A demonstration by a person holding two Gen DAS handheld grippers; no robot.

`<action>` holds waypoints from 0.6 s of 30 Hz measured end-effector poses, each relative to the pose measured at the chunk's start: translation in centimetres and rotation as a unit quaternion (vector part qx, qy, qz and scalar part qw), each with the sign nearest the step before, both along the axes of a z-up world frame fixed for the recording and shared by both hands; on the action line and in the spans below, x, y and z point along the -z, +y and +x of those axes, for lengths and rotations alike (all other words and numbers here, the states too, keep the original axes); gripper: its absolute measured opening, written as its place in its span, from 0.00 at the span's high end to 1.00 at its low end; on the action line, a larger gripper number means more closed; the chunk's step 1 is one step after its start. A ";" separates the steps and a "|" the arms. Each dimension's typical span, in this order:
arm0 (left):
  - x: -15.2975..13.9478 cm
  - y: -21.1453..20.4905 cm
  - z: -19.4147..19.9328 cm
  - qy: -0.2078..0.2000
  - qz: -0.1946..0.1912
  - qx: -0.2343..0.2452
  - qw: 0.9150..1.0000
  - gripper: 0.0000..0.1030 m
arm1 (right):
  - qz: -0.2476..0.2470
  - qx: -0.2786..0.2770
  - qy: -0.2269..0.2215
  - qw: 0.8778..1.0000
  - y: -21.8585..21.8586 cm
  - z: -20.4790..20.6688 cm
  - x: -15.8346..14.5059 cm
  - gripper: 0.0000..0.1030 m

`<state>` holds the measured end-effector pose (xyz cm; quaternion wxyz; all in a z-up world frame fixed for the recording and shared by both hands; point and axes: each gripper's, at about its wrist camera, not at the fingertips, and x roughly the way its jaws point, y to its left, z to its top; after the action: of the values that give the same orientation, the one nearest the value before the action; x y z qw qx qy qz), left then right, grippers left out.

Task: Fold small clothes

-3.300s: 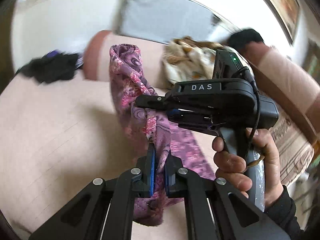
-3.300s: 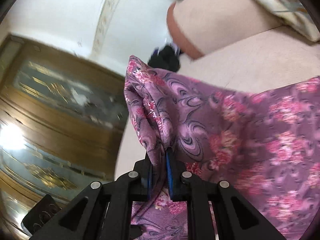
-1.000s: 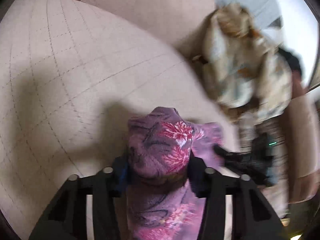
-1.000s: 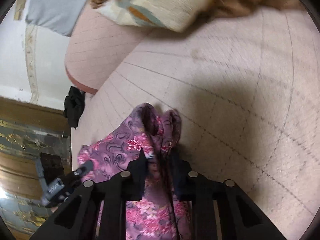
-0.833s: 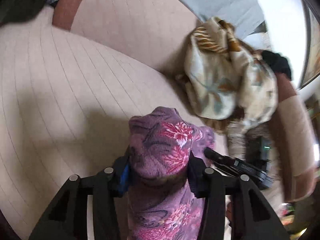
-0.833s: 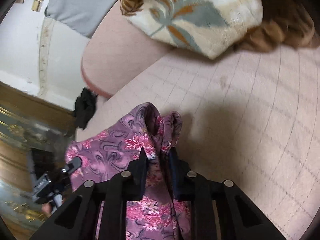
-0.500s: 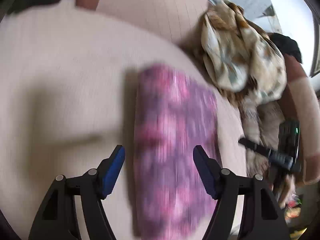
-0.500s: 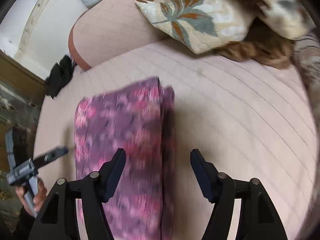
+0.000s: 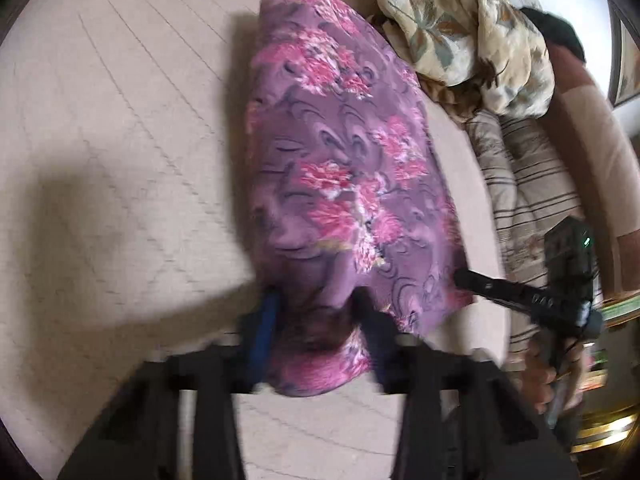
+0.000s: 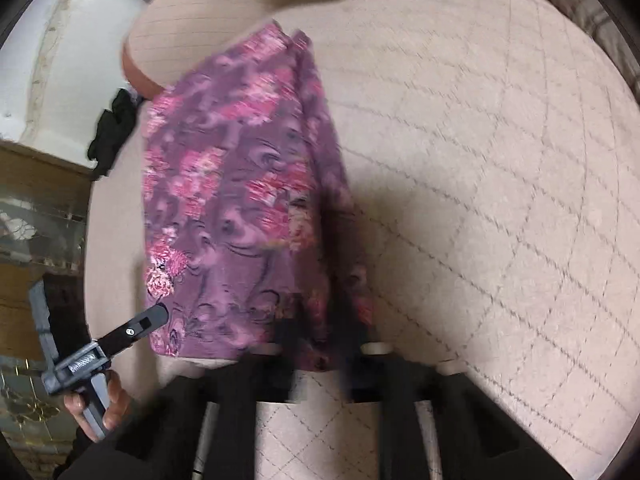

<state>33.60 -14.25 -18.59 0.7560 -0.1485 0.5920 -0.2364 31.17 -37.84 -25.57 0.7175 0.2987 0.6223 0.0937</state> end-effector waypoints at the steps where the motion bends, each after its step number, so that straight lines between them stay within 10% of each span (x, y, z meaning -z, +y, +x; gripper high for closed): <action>1: -0.4 0.2 -0.2 -0.002 -0.002 0.001 1.000 0.86 | 0.004 0.007 0.005 1.000 -0.2 0.0 0.0 0.93; 8: 0.8 -0.5 -0.3 0.002 0.025 0.017 1.000 0.87 | 0.001 0.009 0.035 0.999 -1.3 -0.1 1.8 0.95; 10: 0.0 -0.5 -0.4 -0.004 0.025 0.018 1.000 0.79 | 0.007 0.010 0.014 1.000 -1.8 -0.2 0.6 0.81; 13: -0.3 0.0 -0.7 -0.006 0.033 0.002 0.999 0.40 | 0.006 0.016 -0.002 1.000 -2.6 -0.7 -0.5 0.47; 18: -0.2 -1.0 -1.2 -0.033 0.042 0.029 0.998 0.48 | 0.006 0.007 0.030 0.999 -2.5 -0.8 0.9 0.46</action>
<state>32.37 -15.21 -18.38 0.7737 -0.0912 0.5800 -0.2380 30.37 -40.29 -26.47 0.6971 0.3100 0.6411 0.0830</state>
